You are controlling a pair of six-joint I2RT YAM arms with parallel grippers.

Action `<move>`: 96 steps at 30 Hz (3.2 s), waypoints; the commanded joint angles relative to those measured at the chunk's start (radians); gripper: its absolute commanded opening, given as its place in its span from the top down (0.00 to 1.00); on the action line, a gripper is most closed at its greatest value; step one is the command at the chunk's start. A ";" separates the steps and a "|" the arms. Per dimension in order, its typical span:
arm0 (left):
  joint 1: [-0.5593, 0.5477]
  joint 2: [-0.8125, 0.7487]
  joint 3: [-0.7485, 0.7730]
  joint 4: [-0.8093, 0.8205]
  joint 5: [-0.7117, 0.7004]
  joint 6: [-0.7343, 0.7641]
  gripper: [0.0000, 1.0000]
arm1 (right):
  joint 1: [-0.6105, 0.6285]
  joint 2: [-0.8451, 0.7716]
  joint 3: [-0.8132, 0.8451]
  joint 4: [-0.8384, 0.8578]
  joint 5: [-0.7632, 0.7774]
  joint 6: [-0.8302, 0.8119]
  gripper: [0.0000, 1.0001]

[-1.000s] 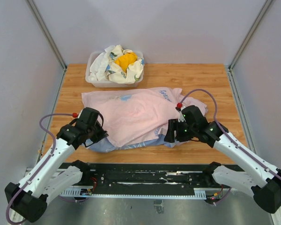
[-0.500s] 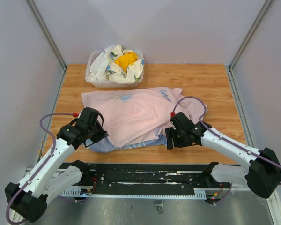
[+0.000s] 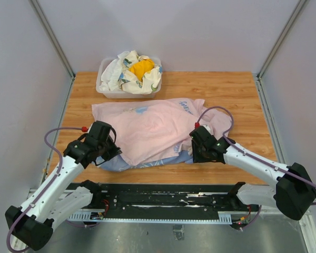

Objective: Put the pillow into the pillowcase

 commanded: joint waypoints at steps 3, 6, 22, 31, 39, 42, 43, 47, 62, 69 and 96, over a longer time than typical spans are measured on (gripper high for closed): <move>-0.005 -0.023 0.026 -0.005 -0.014 0.007 1.00 | 0.012 -0.031 -0.007 -0.006 0.074 0.040 0.86; -0.005 -0.025 0.044 -0.015 -0.019 0.015 1.00 | 0.011 -0.082 0.021 -0.084 0.080 0.044 0.99; -0.005 0.081 0.495 -0.105 -0.197 0.156 1.00 | 0.011 -0.248 0.577 -0.486 0.289 -0.110 0.99; -0.005 0.169 0.829 -0.101 -0.390 0.279 1.00 | 0.005 -0.144 0.978 -0.536 0.464 -0.275 0.99; -0.005 0.254 1.146 -0.092 -0.442 0.356 1.00 | 0.002 -0.065 1.323 -0.595 0.449 -0.324 0.99; -0.005 0.253 1.175 -0.053 -0.463 0.380 1.00 | 0.002 -0.066 1.327 -0.583 0.441 -0.326 0.99; -0.005 0.256 1.168 -0.030 -0.471 0.387 1.00 | 0.001 -0.066 1.308 -0.553 0.459 -0.342 0.99; -0.005 0.312 1.185 0.046 -0.437 0.407 1.00 | -0.016 -0.011 1.301 -0.422 0.451 -0.410 0.99; -0.005 0.224 1.103 0.025 -0.420 0.360 1.00 | -0.069 -0.069 1.175 -0.346 0.204 -0.363 0.99; -0.005 0.142 1.049 -0.006 -0.388 0.313 1.00 | -0.069 -0.150 1.130 -0.412 0.077 -0.325 0.99; 0.100 0.304 0.837 0.235 -0.371 0.391 1.00 | -0.322 0.045 0.891 -0.141 0.024 -0.346 0.99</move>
